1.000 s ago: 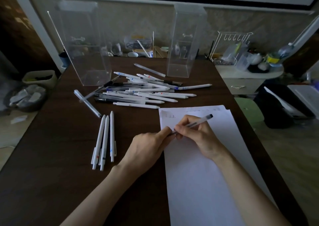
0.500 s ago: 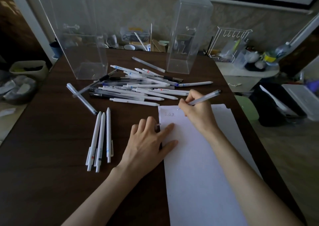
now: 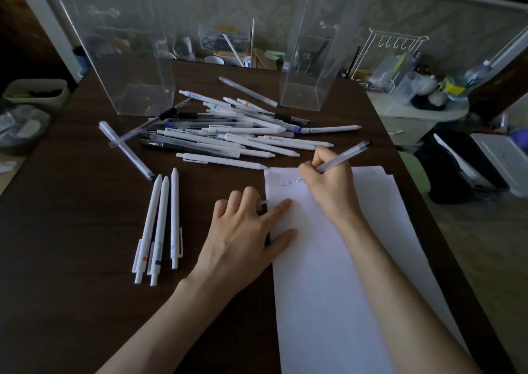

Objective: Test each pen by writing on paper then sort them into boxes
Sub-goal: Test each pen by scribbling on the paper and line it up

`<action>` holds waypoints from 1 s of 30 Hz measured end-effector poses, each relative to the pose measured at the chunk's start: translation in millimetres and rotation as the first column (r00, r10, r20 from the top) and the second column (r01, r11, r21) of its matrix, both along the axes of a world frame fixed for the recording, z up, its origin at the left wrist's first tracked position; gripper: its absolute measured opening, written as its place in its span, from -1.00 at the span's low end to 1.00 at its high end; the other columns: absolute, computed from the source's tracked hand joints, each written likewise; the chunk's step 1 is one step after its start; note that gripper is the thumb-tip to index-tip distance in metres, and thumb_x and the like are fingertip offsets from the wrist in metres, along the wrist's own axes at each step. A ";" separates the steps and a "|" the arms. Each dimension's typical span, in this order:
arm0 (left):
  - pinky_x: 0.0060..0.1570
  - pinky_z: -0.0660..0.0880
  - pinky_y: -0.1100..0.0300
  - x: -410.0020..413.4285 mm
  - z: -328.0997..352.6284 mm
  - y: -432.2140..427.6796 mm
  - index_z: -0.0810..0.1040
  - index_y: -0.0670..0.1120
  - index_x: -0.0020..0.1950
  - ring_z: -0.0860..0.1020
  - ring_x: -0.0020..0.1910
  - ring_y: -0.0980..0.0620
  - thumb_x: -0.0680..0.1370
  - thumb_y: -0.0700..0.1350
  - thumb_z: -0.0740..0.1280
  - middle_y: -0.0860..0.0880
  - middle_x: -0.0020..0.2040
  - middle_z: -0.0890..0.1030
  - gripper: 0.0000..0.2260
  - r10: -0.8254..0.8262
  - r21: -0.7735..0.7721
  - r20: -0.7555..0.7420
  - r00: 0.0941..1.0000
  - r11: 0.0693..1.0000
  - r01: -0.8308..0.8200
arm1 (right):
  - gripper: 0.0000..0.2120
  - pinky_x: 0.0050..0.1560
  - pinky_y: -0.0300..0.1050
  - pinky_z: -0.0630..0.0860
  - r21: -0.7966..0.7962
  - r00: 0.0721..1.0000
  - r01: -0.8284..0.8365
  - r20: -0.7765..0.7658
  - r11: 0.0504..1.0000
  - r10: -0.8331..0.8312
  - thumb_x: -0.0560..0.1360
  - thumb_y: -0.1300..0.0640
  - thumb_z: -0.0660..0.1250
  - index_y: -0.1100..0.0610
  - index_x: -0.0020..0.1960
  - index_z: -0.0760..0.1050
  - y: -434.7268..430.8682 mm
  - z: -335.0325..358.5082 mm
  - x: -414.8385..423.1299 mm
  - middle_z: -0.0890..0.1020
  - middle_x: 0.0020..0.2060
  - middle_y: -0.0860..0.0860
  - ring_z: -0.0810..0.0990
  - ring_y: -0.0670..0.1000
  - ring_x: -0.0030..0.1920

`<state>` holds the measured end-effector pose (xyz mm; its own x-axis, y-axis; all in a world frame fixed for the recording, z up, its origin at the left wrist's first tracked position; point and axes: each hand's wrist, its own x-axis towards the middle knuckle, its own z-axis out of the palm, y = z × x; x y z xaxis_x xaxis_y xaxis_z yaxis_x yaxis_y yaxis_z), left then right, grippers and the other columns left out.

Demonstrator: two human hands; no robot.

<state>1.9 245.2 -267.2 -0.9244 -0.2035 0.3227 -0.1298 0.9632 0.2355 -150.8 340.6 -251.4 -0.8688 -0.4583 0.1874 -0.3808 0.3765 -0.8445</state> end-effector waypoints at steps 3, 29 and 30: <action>-0.21 0.37 0.08 1.1 2.0 0.3 0.52 0.06 0.26 0.42 -0.16 -0.05 0.51 0.25 0.08 -0.06 -0.11 0.42 -0.53 -0.012 0.021 0.013 1.000 1.000 0.012 | -0.74 -0.43 -0.15 0.17 0.003 1.000 -0.015 -0.011 1.000 0.015 0.45 0.33 0.27 0.29 -0.34 0.24 1.3 0.8 0.2 0.26 -0.50 0.04 0.23 -0.03 -0.45; -0.38 0.34 0.18 -0.5 14.2 -3.1 0.48 -0.14 -0.11 0.42 -0.33 0.01 0.55 -0.05 0.25 -0.02 -0.27 0.53 -0.83 0.047 0.318 -0.189 0.981 0.948 0.016 | -0.65 -0.47 -0.29 0.36 -0.295 0.904 -0.314 0.198 0.902 0.380 0.51 0.42 0.22 0.17 -0.37 0.25 -2.7 21.0 19.1 0.38 -0.61 -0.05 0.35 -0.10 -0.56; -0.37 0.32 0.19 -0.7 14.1 -3.6 0.47 -0.14 -0.10 0.41 -0.33 0.02 0.55 -0.03 0.23 -0.01 -0.27 0.52 -0.81 0.046 0.321 -0.195 0.980 0.947 0.020 | -0.66 -0.47 -0.31 0.36 -0.303 0.889 -0.343 0.202 0.889 0.412 0.51 0.40 0.23 0.16 -0.37 0.25 -4.1 22.7 21.5 0.39 -0.62 -0.05 0.35 -0.11 -0.56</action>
